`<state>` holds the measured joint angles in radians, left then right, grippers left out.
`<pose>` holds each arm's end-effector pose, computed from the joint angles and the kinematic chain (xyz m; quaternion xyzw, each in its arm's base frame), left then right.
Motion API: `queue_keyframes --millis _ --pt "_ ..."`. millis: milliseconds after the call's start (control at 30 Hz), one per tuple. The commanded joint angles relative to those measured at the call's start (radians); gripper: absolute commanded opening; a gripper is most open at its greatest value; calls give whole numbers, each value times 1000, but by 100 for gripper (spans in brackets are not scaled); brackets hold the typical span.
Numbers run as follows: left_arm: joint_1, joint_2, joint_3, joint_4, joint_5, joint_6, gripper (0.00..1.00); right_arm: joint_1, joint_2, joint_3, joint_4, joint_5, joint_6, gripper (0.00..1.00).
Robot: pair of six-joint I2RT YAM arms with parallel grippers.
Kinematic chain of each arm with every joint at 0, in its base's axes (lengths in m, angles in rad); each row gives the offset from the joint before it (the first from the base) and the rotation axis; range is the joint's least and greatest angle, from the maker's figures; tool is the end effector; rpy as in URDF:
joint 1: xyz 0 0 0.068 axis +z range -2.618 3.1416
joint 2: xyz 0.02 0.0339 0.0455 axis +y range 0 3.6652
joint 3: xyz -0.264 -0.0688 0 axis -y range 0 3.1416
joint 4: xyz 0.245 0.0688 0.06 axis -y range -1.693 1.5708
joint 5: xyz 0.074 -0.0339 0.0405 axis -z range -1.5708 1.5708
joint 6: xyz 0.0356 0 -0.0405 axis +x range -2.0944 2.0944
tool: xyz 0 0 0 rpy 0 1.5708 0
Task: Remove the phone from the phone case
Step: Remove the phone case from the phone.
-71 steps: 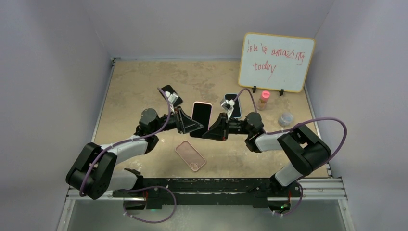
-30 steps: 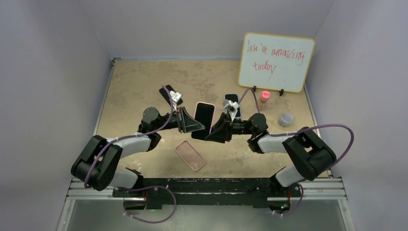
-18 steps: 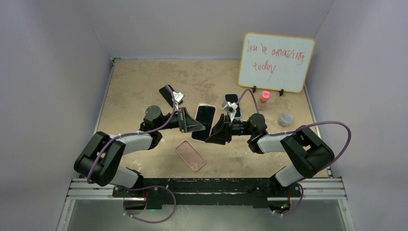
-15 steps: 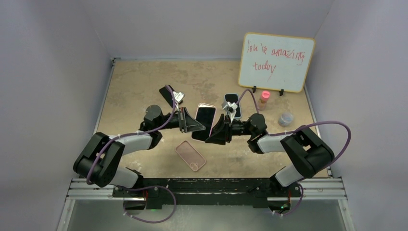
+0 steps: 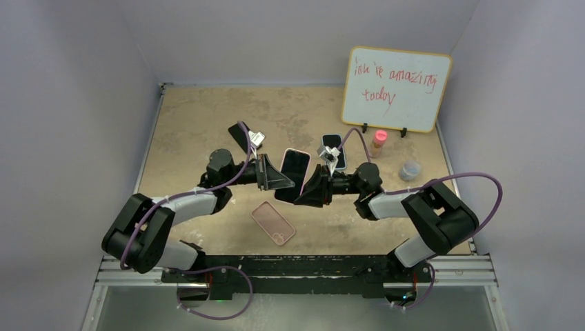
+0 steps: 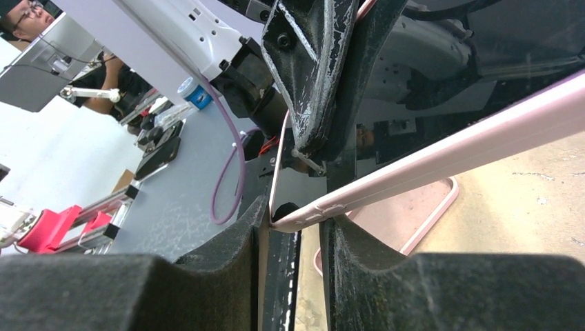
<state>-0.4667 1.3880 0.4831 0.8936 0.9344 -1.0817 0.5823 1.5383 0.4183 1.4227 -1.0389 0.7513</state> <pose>0.2244 -0.1451 0.2164 0.1097 0.7010 -0.6679 0.2249 0.2003 0.1686 0.2104 -0.3551 0.5462 0.6636 0.3677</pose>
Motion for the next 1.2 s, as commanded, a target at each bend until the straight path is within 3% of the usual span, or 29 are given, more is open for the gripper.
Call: queue_keyframes --millis 0,200,300,433,500,900,1100,1167 --pt "7 2 35 -69 -169 25 0 57 -26 27 354 -89 -28 22" --pt "9 8 36 -79 -173 -4 0 80 -73 35 208 -92 -142 14" --pt "12 11 40 -87 -173 -4 0 111 -138 53 -52 -65 -332 11" --pt "15 20 41 -87 -173 -16 0 191 -239 165 -647 43 -787 5" --pt "14 21 39 -87 -175 -21 0 222 -255 214 -781 65 -888 3" --pt "19 21 5 78 -130 -152 0 223 -291 202 -706 130 -891 0" --pt "19 -2 -22 196 -115 -216 0 221 -270 155 -520 192 -726 0" --pt "20 -27 -28 196 -125 -199 0 221 -270 140 -486 190 -678 4"
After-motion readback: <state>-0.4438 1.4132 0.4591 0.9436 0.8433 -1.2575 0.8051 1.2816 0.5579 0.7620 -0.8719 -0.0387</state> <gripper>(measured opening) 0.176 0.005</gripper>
